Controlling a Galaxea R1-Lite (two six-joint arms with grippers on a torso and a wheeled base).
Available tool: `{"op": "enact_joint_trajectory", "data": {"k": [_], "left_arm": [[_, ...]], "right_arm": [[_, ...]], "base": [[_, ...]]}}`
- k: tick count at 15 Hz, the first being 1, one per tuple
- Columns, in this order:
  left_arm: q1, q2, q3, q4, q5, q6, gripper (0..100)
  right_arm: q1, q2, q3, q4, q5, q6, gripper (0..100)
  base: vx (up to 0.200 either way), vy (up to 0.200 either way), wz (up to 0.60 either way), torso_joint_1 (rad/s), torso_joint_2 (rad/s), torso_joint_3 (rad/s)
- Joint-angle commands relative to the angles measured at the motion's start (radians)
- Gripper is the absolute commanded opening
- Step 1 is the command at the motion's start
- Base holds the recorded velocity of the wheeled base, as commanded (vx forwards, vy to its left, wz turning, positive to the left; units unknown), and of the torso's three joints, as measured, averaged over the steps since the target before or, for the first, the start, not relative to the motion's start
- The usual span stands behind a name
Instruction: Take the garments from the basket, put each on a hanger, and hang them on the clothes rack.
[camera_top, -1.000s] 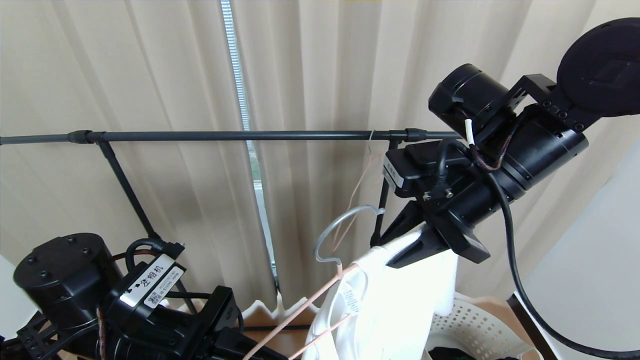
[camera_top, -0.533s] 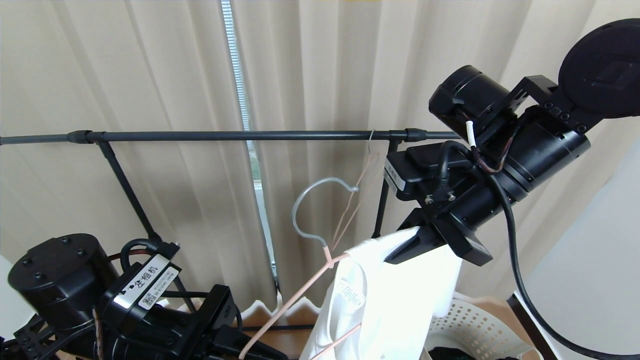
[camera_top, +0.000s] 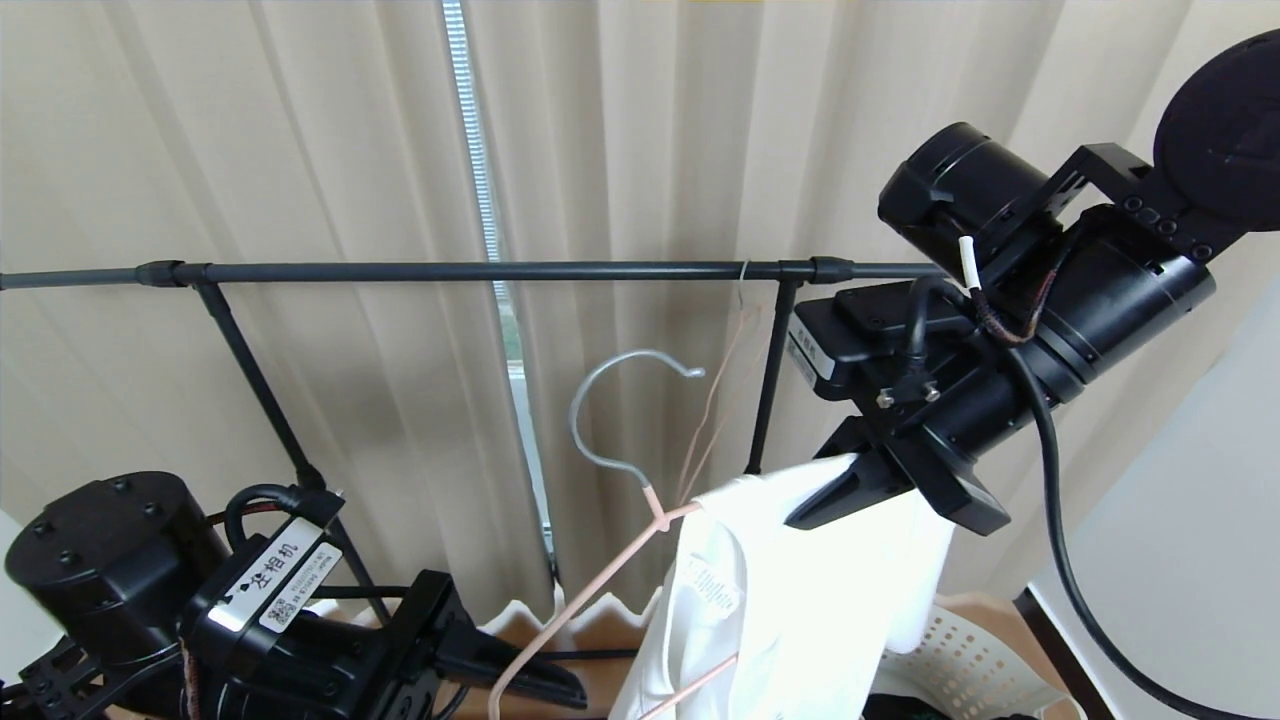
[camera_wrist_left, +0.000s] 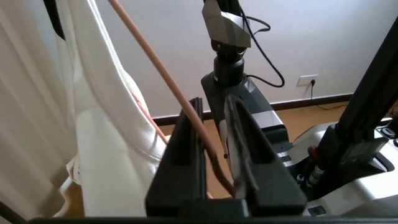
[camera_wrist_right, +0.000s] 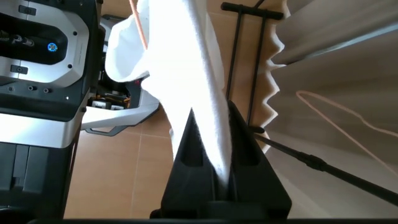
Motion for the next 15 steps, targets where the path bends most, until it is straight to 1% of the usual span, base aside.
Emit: {"op": "enact_joint_trajectory", "data": {"k": [1, 3, 5, 9, 12, 13, 15], "left_arm": [[-0.001, 0.001, -0.001, 0.003, 0.001, 0.0, 100], [0.006, 0.001, 0.007, 0.003, 0.004, 0.007, 100], [0.039, 0.0, 0.011, 0.003, 0.006, 0.006, 100], [0.153, -0.006, 0.008, 0.003, 0.009, -0.002, 100], [0.168, -0.051, 0.028, 0.003, 0.009, -0.003, 100], [0.17, -0.094, 0.045, 0.003, 0.014, -0.005, 100], [0.19, -0.124, 0.057, 0.004, 0.043, -0.008, 100]], "right_arm": [[0.002, -0.009, 0.003, -0.001, 0.001, -0.001, 0], [0.002, -0.021, 0.006, 0.002, 0.001, 0.001, 0], [0.002, -0.032, 0.009, 0.002, 0.001, 0.001, 0], [0.005, -0.047, 0.035, 0.0, 0.001, 0.001, 0], [0.005, -0.046, 0.033, -0.011, 0.001, 0.004, 0], [0.003, -0.043, 0.023, -0.015, 0.001, 0.01, 0], [0.002, -0.046, 0.023, -0.015, 0.001, 0.022, 0]], "base": [[0.0, 0.0, 0.0, 0.0, 0.0, 0.0], [0.0, 0.0, 0.0, 0.0, 0.0, 0.0], [0.0, 0.0, 0.0, 0.0, 0.0, 0.0], [0.0, 0.0, 0.0, 0.0, 0.0, 0.0], [0.0, 0.0, 0.0, 0.0, 0.0, 0.0], [0.0, 0.0, 0.0, 0.0, 0.0, 0.0], [0.0, 0.0, 0.0, 0.0, 0.0, 0.0]]}}
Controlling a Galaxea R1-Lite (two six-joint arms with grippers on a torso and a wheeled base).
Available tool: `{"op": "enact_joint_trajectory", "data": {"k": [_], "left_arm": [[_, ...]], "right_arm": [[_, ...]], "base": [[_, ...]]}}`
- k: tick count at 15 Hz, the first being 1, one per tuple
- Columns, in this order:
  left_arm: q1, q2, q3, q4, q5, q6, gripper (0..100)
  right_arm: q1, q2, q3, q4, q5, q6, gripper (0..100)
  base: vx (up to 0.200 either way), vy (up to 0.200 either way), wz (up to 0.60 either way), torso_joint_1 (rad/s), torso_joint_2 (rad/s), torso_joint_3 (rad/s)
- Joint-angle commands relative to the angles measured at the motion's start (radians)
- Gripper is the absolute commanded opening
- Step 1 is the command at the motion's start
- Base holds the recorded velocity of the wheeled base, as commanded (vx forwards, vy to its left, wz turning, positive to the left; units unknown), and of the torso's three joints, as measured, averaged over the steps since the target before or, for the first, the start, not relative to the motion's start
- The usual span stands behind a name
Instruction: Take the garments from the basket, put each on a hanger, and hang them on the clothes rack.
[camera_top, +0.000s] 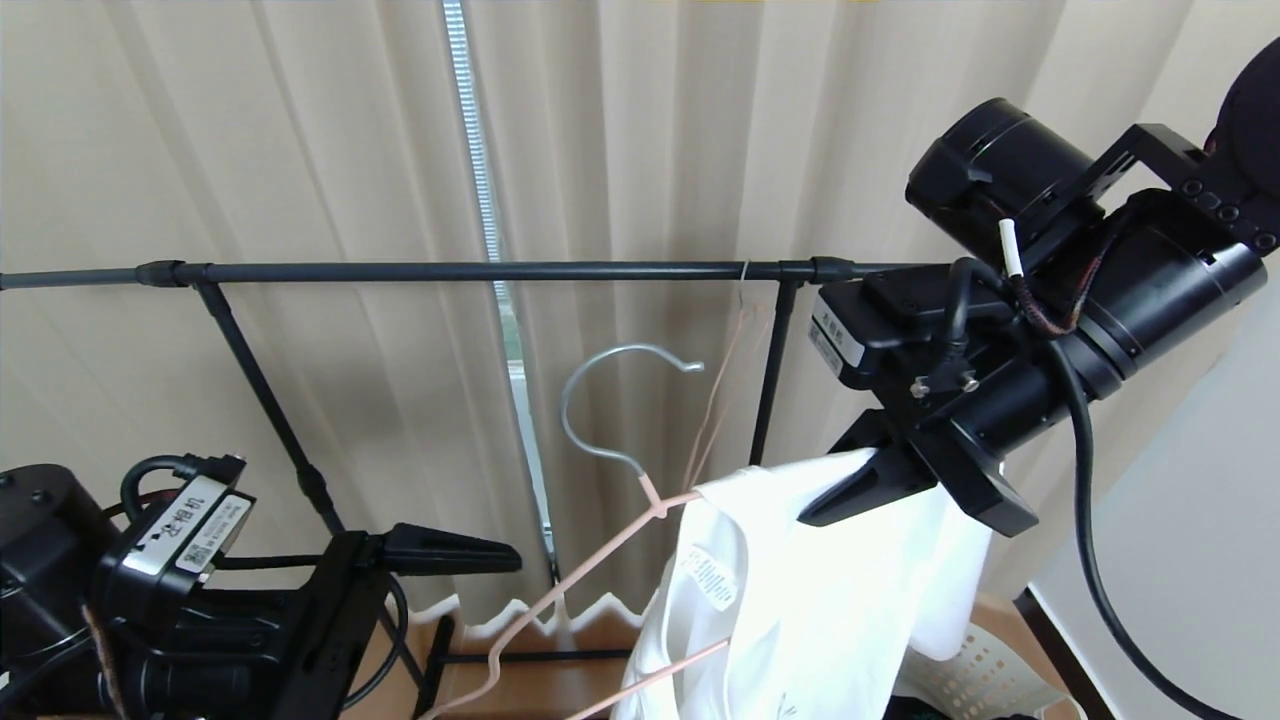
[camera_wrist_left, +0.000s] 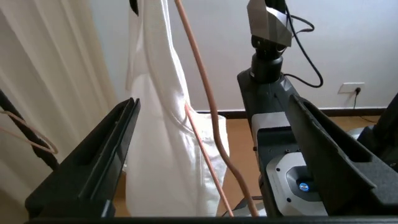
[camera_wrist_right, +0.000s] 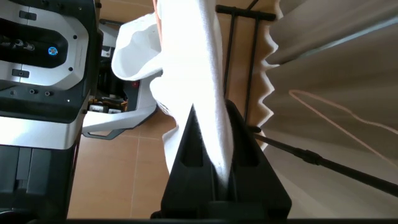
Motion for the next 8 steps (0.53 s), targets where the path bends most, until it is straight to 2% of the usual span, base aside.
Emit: {"op": "enact_joint_trajectory", "data": {"k": [1, 2, 4, 5, 6, 7, 8], "left_arm": [[0.019, -0.059, 0.017, 0.0, 0.022, -0.007, 100], [0.051, -0.094, 0.029, 0.0, 0.059, -0.055, 100], [0.097, -0.149, 0.031, 0.006, 0.109, -0.139, 100], [0.139, -0.175, 0.031, 0.011, 0.109, -0.171, 100], [0.142, -0.177, 0.031, 0.011, 0.109, -0.173, 100], [0.208, -0.208, 0.032, 0.051, 0.109, -0.213, 100], [0.24, -0.227, 0.028, 0.111, 0.109, -0.216, 100]], "right_arm": [[-0.004, -0.002, -0.002, -0.002, -0.003, 0.013, 0], [-0.018, -0.002, -0.002, -0.002, -0.014, 0.047, 0], [-0.039, -0.004, -0.002, -0.002, -0.014, 0.058, 0], [-0.05, -0.01, -0.002, -0.005, -0.014, 0.067, 0], [-0.05, -0.012, -0.002, -0.006, -0.014, 0.067, 0], [-0.065, -0.018, -0.001, -0.04, -0.017, 0.109, 0], [-0.065, -0.027, -0.002, -0.055, -0.028, 0.159, 0]], "base": [[0.0, 0.0, 0.0, 0.0, 0.0, 0.0], [0.0, 0.0, 0.0, 0.0, 0.0, 0.0], [0.0, 0.0, 0.0, 0.0, 0.0, 0.0], [0.0, 0.0, 0.0, 0.0, 0.0, 0.0], [0.0, 0.0, 0.0, 0.0, 0.0, 0.0], [0.0, 0.0, 0.0, 0.0, 0.0, 0.0], [0.0, 0.0, 0.0, 0.0, 0.0, 0.0]]}}
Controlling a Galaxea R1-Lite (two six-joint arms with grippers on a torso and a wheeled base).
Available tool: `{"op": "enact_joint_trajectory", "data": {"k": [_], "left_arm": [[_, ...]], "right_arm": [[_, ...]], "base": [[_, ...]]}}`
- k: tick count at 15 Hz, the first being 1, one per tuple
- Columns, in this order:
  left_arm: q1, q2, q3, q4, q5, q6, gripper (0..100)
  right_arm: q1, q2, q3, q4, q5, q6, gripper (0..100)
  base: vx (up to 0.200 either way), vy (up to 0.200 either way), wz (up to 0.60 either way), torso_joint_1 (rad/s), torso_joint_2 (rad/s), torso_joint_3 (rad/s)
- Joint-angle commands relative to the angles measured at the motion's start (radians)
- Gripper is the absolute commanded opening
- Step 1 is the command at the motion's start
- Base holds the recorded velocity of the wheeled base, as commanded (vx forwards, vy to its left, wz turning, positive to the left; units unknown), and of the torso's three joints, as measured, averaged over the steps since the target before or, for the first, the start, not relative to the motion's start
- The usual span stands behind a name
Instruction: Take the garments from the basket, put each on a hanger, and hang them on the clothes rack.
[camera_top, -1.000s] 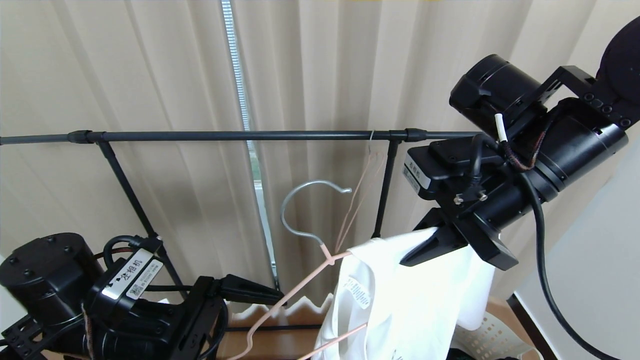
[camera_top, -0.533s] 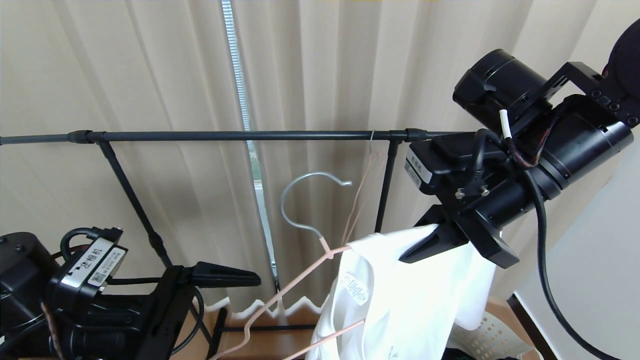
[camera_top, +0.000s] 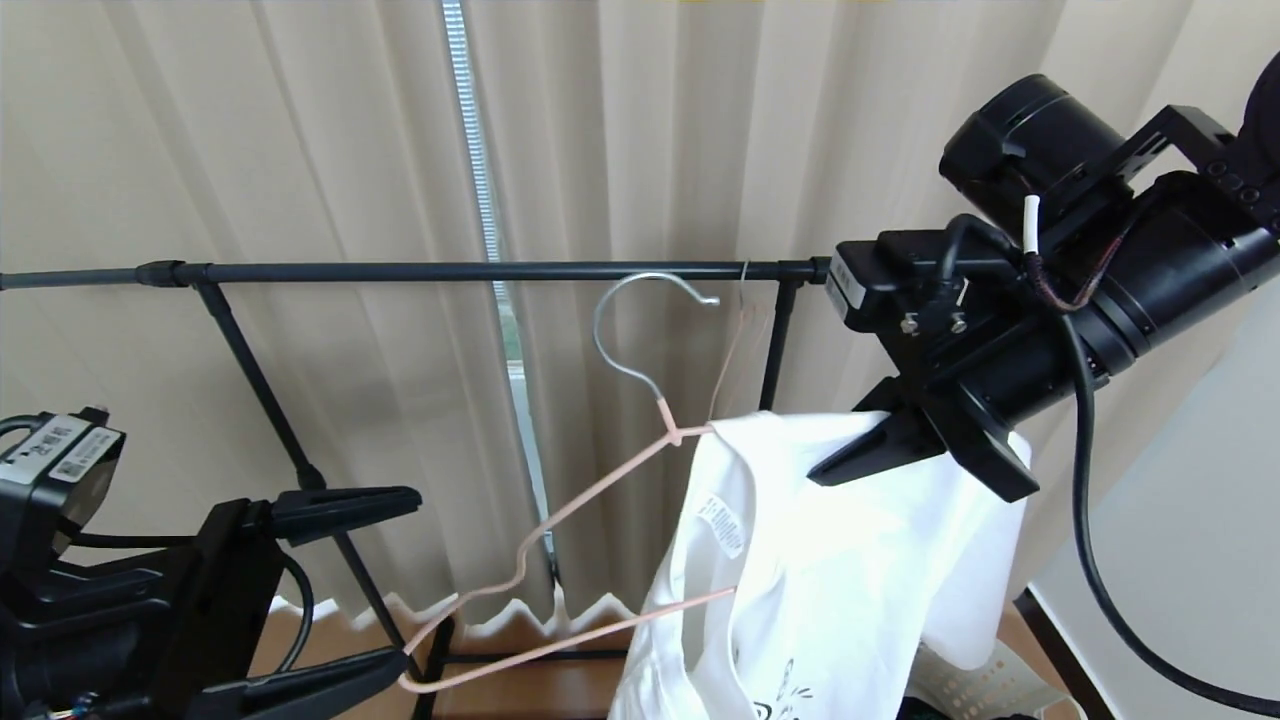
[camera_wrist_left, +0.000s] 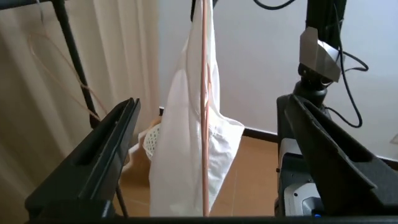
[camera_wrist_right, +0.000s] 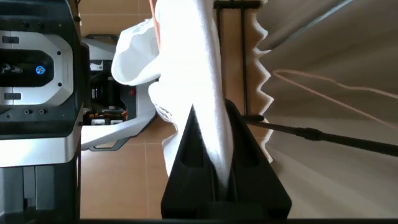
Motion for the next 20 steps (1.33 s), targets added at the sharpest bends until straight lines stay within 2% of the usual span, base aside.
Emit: {"op": "enact_joint_trajectory", "data": {"k": [1, 3, 5, 6, 7, 8, 9, 12, 14, 15, 16, 17, 19, 20], "left_arm": [[0.074, -0.081, -0.012, 0.109, 0.003, -0.01, 100], [0.097, -0.157, -0.085, 0.328, 0.021, -0.01, 100], [0.082, -0.223, -0.206, 0.6, 0.118, -0.007, 100], [0.03, -0.24, -0.278, 0.75, 0.217, -0.003, 100], [-0.004, -0.24, -0.304, 0.804, 0.274, 0.0, 100], [-0.09, -0.239, -0.344, 0.894, 0.405, 0.01, 100], [-0.152, -0.231, -0.359, 0.936, 0.481, 0.022, 100], [-0.356, -0.079, -0.361, 0.968, 0.787, 0.023, 100], [-0.443, 0.008, -0.364, 0.963, 0.908, 0.023, 100], [-0.489, 0.054, -0.373, 0.96, 0.94, 0.022, 100], [-0.503, 0.067, -0.379, 0.96, 0.948, 0.022, 100], [-0.558, 0.123, -0.388, 0.95, 0.975, 0.005, 100], [-0.629, 0.225, -0.411, 0.862, 1.017, -0.076, 100], [-0.645, 0.294, -0.444, 0.821, 1.078, -0.089, 100]], "right_arm": [[-0.005, -0.018, 0.0, -0.035, -0.029, 0.086, 0], [-0.005, -0.027, 0.015, -0.082, -0.087, 0.199, 0], [-0.002, -0.033, 0.029, -0.115, -0.124, 0.311, 0], [0.003, -0.049, 0.048, -0.141, -0.149, 0.376, 0], [0.003, -0.056, 0.061, -0.156, -0.159, 0.399, 0], [0.003, -0.087, 0.112, -0.207, -0.176, 0.423, 0], [0.003, -0.118, 0.167, -0.259, -0.178, 0.425, 0], [0.015, -0.216, 0.391, -0.486, -0.216, 0.426, 0], [0.02, -0.25, 0.494, -0.599, -0.241, 0.437, 0], [0.049, -0.277, 0.552, -0.653, -0.261, 0.459, 0], [0.056, -0.283, 0.568, -0.668, -0.267, 0.468, 0], [0.064, -0.302, 0.629, -0.745, -0.282, 0.497, 0], [0.087, -0.302, 0.68, -0.82, -0.327, 0.508, 0], [0.098, -0.303, 0.707, -0.833, -0.359, 0.52, 0]], "base": [[0.0, 0.0, 0.0, 0.0, 0.0, 0.0], [0.0, 0.0, 0.0, 0.0, 0.0, 0.0], [0.0, 0.0, 0.0, 0.0, 0.0, 0.0], [0.0, 0.0, 0.0, 0.0, 0.0, 0.0], [0.0, 0.0, 0.0, 0.0, 0.0, 0.0], [0.0, 0.0, 0.0, 0.0, 0.0, 0.0], [0.0, 0.0, 0.0, 0.0, 0.0, 0.0], [0.0, 0.0, 0.0, 0.0, 0.0, 0.0], [0.0, 0.0, 0.0, 0.0, 0.0, 0.0], [0.0, 0.0, 0.0, 0.0, 0.0, 0.0], [0.0, 0.0, 0.0, 0.0, 0.0, 0.0], [0.0, 0.0, 0.0, 0.0, 0.0, 0.0], [0.0, 0.0, 0.0, 0.0, 0.0, 0.0], [0.0, 0.0, 0.0, 0.0, 0.0, 0.0]]}}
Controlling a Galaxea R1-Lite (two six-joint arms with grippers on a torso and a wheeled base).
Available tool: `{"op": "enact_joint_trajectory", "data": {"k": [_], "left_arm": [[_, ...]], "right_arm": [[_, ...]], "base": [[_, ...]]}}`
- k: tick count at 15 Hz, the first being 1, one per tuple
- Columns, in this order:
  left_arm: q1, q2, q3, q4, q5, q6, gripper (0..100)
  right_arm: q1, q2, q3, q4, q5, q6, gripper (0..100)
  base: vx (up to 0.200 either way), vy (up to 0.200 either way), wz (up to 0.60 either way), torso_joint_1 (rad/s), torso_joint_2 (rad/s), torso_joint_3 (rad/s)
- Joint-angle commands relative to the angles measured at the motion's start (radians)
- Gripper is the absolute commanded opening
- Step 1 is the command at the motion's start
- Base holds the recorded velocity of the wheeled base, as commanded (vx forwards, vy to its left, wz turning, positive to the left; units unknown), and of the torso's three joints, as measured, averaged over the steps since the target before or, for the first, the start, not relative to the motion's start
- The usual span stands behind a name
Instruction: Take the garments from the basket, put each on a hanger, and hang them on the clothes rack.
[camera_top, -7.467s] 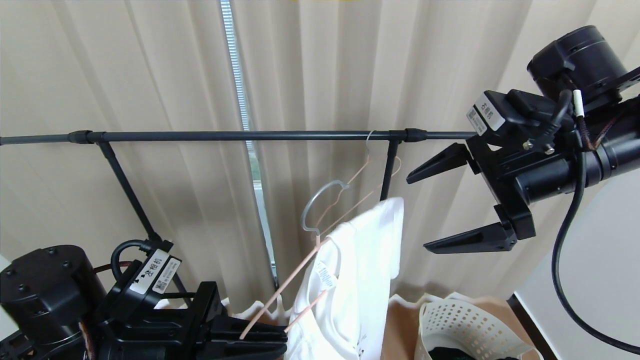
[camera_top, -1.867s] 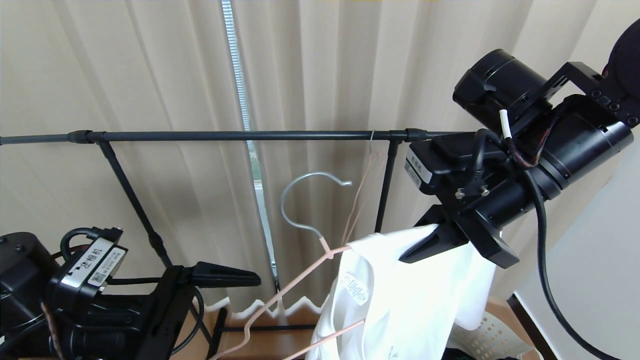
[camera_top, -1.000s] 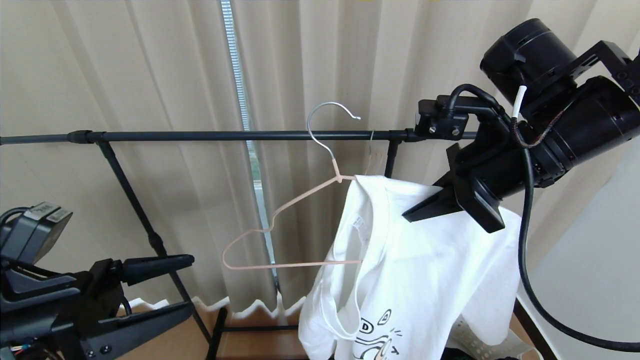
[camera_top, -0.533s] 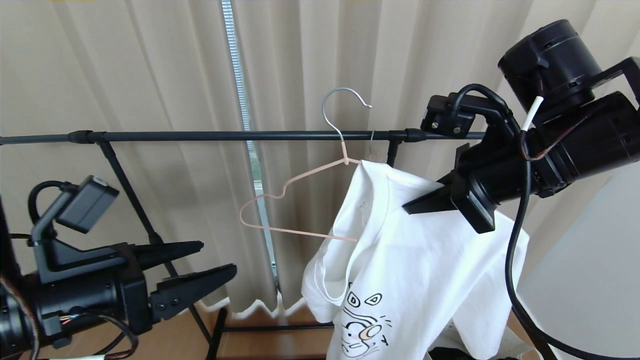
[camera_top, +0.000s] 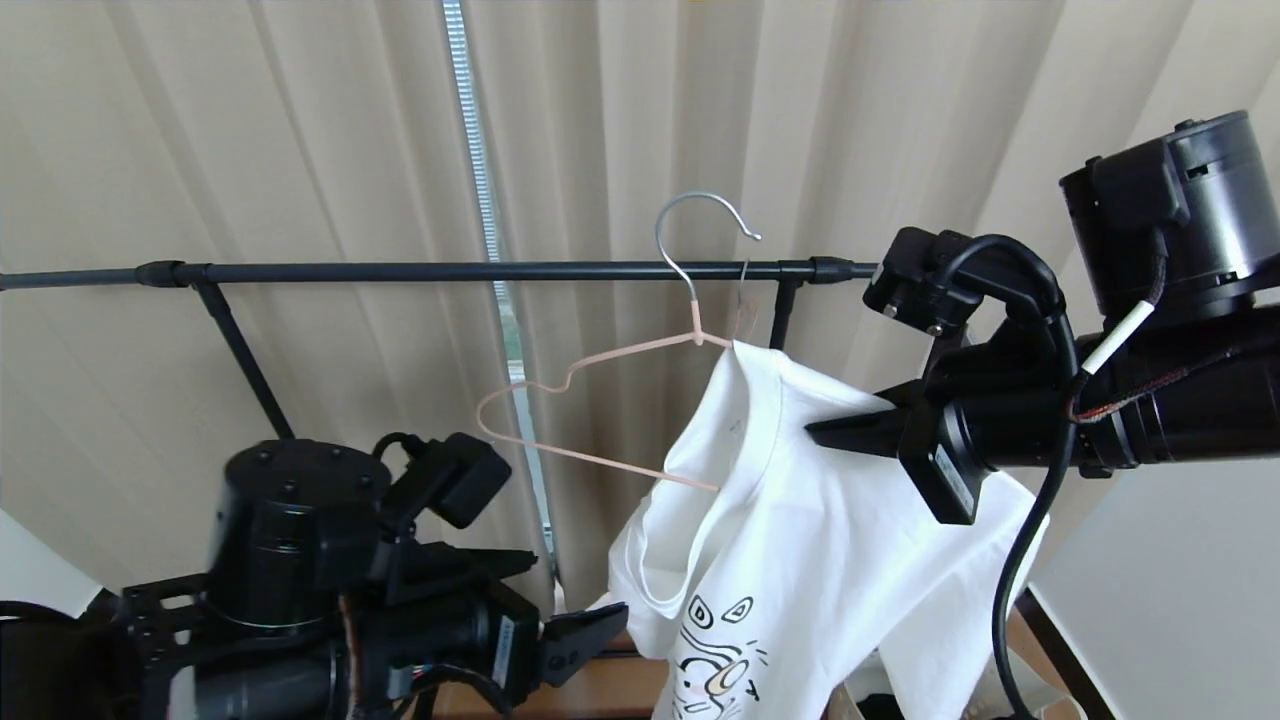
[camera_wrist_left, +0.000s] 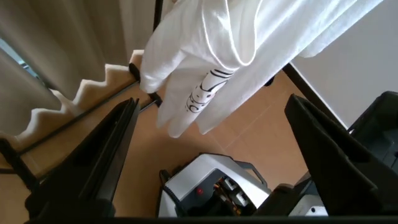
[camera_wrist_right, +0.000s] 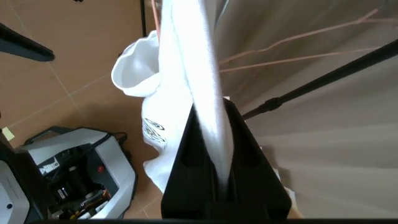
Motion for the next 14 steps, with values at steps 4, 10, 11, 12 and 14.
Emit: {"op": "enact_joint_trajectory", "data": {"k": [4, 10, 11, 12, 14], "left_arm": [[-0.091, 0.276, -0.156, -0.102, 0.165, -0.072, 100], [-0.089, 0.336, -0.216, -0.103, 0.256, -0.083, 100], [-0.091, 0.332, -0.205, -0.103, 0.259, -0.098, 100], [-0.091, 0.332, -0.196, -0.103, 0.268, -0.1, 100], [-0.091, 0.332, -0.176, -0.103, 0.302, -0.1, 100]], "right_arm": [[0.019, -0.034, 0.083, -0.062, -0.035, 0.017, 0], [0.016, -0.038, 0.081, -0.063, -0.035, 0.029, 0], [0.013, -0.033, 0.078, -0.065, -0.037, 0.037, 0], [0.01, -0.03, 0.078, -0.065, -0.037, 0.037, 0], [-0.005, -0.027, 0.073, -0.065, -0.037, 0.037, 0]], "base": [[0.0, 0.0, 0.0, 0.0, 0.0, 0.0], [0.0, 0.0, 0.0, 0.0, 0.0, 0.0], [0.0, 0.0, 0.0, 0.0, 0.0, 0.0], [0.0, 0.0, 0.0, 0.0, 0.0, 0.0], [0.0, 0.0, 0.0, 0.0, 0.0, 0.0]]}}
